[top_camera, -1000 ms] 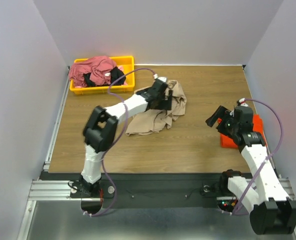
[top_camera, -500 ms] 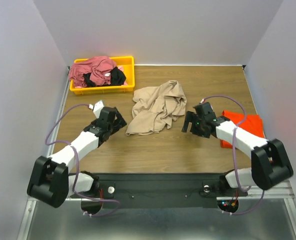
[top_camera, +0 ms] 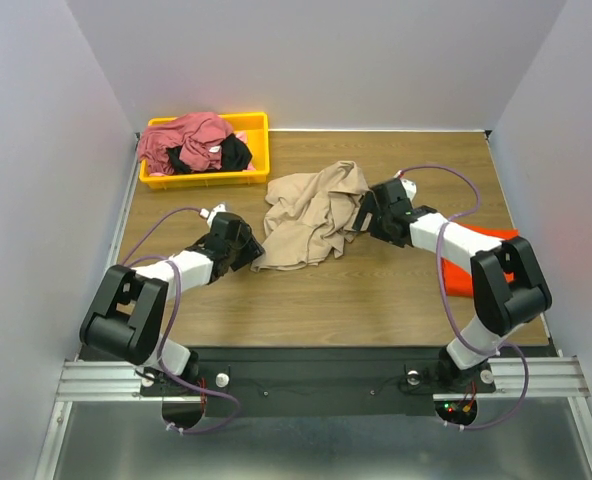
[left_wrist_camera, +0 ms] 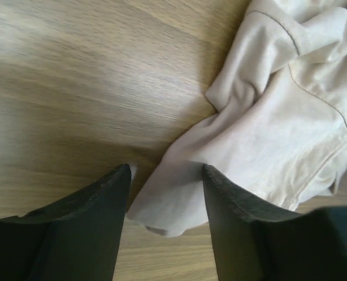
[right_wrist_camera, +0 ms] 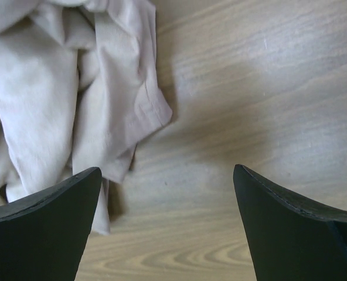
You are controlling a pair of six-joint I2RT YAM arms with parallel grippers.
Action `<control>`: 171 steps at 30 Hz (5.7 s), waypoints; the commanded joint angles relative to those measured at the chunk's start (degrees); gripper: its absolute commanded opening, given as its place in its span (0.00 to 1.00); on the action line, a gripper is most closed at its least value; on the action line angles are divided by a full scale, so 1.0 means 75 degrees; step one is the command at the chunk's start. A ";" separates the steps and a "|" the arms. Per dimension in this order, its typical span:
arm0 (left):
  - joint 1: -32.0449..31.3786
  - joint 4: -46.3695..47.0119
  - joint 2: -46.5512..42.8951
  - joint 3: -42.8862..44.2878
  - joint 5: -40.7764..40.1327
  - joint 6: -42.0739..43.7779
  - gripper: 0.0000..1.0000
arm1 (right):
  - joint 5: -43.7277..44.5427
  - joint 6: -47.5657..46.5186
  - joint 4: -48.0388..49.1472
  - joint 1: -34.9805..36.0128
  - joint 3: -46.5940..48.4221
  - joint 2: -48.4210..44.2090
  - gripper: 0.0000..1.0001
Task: Fold and stack the t-shirts
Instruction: Flatten out the tshirt
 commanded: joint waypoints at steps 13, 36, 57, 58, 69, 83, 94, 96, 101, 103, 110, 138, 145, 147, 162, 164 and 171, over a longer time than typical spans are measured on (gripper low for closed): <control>-0.0003 0.0059 -0.0785 -0.0495 0.0656 0.0266 0.00 | 0.1055 0.0852 0.0499 -0.0017 0.1304 0.1730 0.95; -0.0003 -0.1370 -0.2707 0.0558 -0.0610 0.0313 0.00 | 0.0784 -0.0073 0.1882 -0.0029 0.0767 0.1476 0.01; -0.0014 -0.2930 -0.5954 0.5267 -0.2707 0.1109 0.00 | 0.0401 -0.2241 -0.0507 -0.0029 0.2380 -0.5815 0.00; -0.0026 -0.2954 -0.6059 0.5491 -0.2720 0.1179 0.00 | 0.0306 -0.2276 -0.0601 -0.0029 0.2615 -0.5885 0.00; -0.0014 -0.3270 -0.6248 0.7742 -0.2744 0.1824 0.00 | -0.0903 -0.2663 -0.1399 -0.0029 0.5170 -0.6156 0.00; -0.0003 -0.2532 -0.4152 0.5555 -0.4301 0.1370 0.00 | 0.3211 -0.3413 -0.1388 -0.0075 0.5360 -0.2459 0.00; 0.0384 -0.2612 -0.1572 0.2376 -0.3400 -0.0133 0.60 | 0.0750 -0.3684 -0.0508 -0.1271 0.5371 0.2034 0.71; 0.0384 -0.2754 -0.1723 0.2295 -0.3249 -0.0168 0.98 | 0.0623 -0.3286 -0.0497 -0.1271 0.5185 0.2118 1.00; 0.0372 -0.2860 -0.2496 0.2084 -0.2944 -0.0121 0.99 | 0.0353 -0.2221 -0.0497 -0.1271 0.3422 0.0951 1.00; 0.0361 -0.2907 -0.2823 0.2048 -0.2908 -0.0005 0.99 | 0.0200 -0.1845 -0.0497 -0.1259 0.2158 0.0097 1.00; 0.0337 -0.2230 -0.2511 0.2270 -0.2324 0.0628 0.99 | -0.0972 -0.0321 -0.0485 -0.1072 -0.0813 -0.1689 1.00; -0.0541 -0.0763 0.2531 0.2484 -0.0695 0.0888 0.98 | -0.0679 -0.0916 -0.0812 -0.1212 0.1993 0.3006 1.00; -0.2166 -0.0060 0.1688 0.0656 0.1109 0.0079 0.98 | -0.0819 -0.2250 -0.1398 -0.1330 0.5099 0.4999 1.00; -0.2485 0.0244 0.1523 0.0525 0.1461 -0.0097 0.98 | -0.0844 -0.2638 -0.1445 -0.1341 0.5871 0.5480 1.00; -0.2698 -0.3444 -0.1429 0.1123 -0.2507 -0.1057 0.98 | -0.0399 -0.2057 -0.1587 -0.1329 0.2907 0.1137 1.00; -0.2674 -0.3902 -0.1921 0.0725 -0.2568 -0.1258 0.99 | -0.0398 -0.1739 -0.1376 -0.1329 0.2118 0.0442 1.00; -0.2686 -0.3553 -0.3211 -0.0868 -0.1082 -0.1655 0.98 | -0.0468 -0.0660 -0.1141 -0.1329 -0.0697 -0.2098 1.00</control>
